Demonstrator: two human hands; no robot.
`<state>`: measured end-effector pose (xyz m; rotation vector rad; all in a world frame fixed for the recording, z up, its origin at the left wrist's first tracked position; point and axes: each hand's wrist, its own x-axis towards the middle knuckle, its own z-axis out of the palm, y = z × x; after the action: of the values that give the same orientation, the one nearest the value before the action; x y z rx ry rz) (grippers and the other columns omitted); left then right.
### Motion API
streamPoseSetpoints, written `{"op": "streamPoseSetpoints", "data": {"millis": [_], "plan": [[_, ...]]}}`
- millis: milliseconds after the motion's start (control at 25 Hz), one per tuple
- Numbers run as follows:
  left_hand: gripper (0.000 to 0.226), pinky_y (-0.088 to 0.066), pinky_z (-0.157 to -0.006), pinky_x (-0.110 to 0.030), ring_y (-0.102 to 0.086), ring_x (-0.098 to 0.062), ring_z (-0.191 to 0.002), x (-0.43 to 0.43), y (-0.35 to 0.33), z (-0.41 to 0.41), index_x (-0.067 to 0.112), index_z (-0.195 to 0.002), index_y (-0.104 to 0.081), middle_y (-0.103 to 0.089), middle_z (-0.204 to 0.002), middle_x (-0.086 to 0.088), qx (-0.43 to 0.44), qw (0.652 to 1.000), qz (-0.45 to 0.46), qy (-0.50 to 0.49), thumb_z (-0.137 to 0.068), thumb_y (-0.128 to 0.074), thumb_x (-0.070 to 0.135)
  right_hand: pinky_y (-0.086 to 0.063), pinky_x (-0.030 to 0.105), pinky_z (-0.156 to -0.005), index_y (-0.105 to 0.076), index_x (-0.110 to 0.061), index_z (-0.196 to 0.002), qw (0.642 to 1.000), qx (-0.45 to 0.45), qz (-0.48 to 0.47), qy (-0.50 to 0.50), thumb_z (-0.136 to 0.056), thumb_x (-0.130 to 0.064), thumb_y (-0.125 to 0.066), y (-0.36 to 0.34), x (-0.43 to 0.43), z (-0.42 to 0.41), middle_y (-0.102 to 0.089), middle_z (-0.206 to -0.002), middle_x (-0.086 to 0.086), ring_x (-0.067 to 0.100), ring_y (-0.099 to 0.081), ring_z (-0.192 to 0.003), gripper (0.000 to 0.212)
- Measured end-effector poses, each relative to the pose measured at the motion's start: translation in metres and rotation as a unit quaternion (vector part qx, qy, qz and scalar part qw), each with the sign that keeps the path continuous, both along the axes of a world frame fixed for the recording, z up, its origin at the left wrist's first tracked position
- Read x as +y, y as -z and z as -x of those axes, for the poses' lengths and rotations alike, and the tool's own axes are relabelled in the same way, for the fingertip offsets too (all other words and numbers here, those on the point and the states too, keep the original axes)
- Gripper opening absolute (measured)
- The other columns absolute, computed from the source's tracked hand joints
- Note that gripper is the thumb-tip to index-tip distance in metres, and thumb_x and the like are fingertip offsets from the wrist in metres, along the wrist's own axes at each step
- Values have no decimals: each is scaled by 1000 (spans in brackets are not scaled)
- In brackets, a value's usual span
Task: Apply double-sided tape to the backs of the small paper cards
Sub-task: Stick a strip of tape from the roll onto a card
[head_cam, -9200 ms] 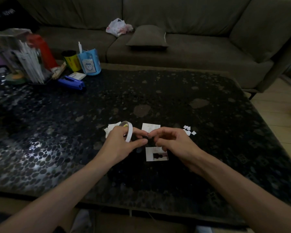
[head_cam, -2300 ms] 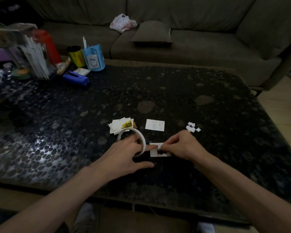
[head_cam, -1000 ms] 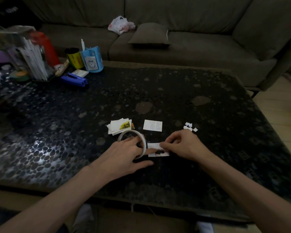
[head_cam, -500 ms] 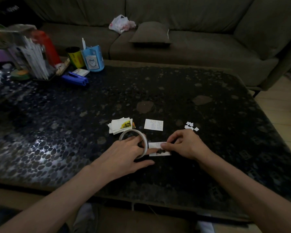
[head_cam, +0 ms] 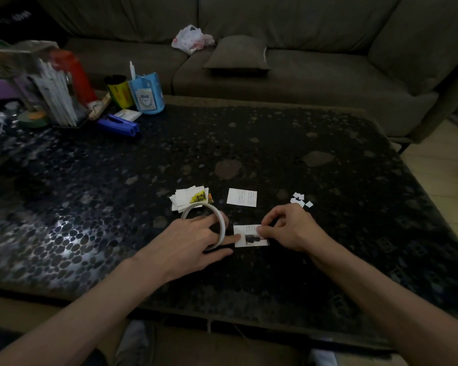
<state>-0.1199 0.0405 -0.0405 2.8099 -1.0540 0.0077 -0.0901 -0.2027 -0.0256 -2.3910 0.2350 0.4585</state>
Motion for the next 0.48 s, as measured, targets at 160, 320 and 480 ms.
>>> {"op": "streamPoseSetpoints", "data": {"millis": [160, 320, 480], "plan": [[51, -53, -80, -27, -56, -8, -120, -1, 0, 1, 44, -146, -54, -42, -146, 14, 5, 1000, 5, -6, -102, -36, 63, -47, 25, -59, -67, -30, -87, 999, -18, 49, -4, -83, -56, -81, -1, 9, 5, -69, -77, -10, 3, -63, -70, 30], [47, -54, -84, -30, -55, -8, -120, -2, -1, 0, 46, -144, -55, -43, -144, 14, 12, 1000, 18, -9, -102, -40, 61, -52, 27, -65, -68, -27, -90, 1000, -7, 20, 21, -76, -57, -86, -4, 10, 5, -71, -86, -6, 7, -65, -76, 38], [46, -53, -83, -27, -54, -5, -120, -2, 1, -2, 49, -143, -55, -46, -139, 15, 7, 1000, 27, -8, -102, -38, 61, -45, 23, -62, -67, -26, -95, 998, -17, -42, 51, -89, -41, -80, -9, 8, -1, -68, -90, -4, 5, -60, -75, 20]]}}
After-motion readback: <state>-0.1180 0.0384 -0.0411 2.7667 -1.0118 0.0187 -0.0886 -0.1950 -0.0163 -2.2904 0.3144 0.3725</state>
